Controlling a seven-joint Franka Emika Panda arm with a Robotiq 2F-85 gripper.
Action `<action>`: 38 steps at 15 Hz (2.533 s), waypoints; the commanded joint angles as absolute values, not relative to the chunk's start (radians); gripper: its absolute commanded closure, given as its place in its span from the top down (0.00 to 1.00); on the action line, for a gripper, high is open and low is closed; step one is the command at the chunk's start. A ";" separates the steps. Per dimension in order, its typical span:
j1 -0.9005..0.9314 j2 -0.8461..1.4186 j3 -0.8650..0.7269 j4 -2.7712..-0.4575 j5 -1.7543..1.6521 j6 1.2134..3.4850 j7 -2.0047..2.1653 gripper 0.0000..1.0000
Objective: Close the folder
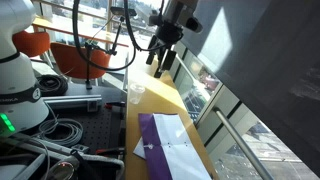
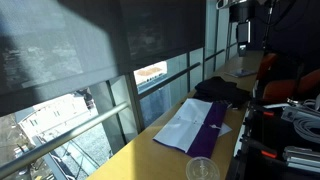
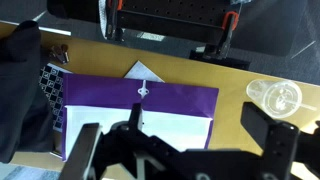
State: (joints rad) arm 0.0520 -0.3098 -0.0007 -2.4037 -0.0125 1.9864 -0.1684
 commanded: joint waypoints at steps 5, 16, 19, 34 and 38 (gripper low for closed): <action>0.050 -0.310 0.001 -2.401 -0.012 1.985 -0.169 1.00; -0.029 0.198 -0.068 -2.125 0.201 2.370 -0.520 1.00; -0.121 0.366 -0.042 -1.949 0.269 2.327 -0.602 1.00; -0.288 0.995 0.000 -1.257 0.144 2.209 -0.539 1.00; -0.313 1.095 0.001 -1.144 0.119 2.177 -0.523 1.00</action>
State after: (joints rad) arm -0.2799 1.0122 -0.0207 -1.2715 0.1480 2.2346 -0.5441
